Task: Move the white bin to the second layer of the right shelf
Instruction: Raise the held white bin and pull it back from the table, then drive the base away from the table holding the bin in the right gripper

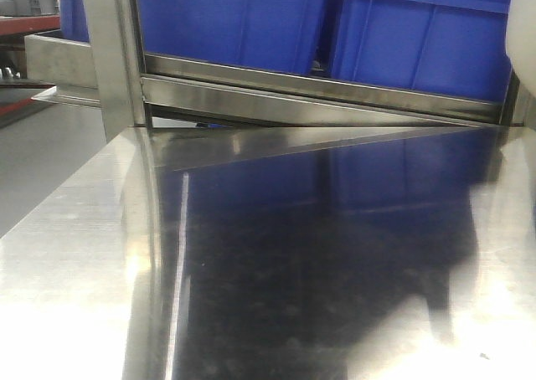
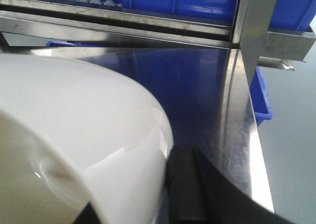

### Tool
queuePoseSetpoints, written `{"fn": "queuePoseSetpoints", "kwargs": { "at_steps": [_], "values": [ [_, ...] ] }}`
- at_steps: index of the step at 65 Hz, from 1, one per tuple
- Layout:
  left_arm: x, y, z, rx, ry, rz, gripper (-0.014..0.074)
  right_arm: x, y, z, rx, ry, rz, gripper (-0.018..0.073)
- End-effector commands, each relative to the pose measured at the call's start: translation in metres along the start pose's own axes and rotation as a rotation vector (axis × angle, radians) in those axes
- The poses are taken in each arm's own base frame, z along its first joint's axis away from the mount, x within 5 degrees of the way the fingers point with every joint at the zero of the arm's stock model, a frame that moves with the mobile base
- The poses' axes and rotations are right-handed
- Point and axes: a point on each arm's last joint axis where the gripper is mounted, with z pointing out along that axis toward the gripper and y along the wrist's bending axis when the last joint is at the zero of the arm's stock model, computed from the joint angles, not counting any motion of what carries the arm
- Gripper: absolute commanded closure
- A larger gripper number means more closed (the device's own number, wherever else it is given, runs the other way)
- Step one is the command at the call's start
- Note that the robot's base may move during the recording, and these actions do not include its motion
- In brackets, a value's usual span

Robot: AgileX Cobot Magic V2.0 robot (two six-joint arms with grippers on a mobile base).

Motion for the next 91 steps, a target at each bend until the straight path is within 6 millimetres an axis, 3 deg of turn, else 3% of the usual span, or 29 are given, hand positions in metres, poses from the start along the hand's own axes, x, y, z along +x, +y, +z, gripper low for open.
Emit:
{"fn": "queuePoseSetpoints", "kwargs": {
  "at_steps": [1, 91],
  "values": [
    [0.004, 0.0003, 0.0002, -0.006, -0.061, -0.009, 0.0512, -0.018, 0.0017, -0.0054, -0.012, -0.131, 0.012, 0.0503],
    [0.004, 0.0003, 0.0002, -0.006, -0.061, -0.009, 0.0512, -0.018, 0.0017, -0.0054, -0.012, -0.131, 0.012, 0.0503]
  ]
}}
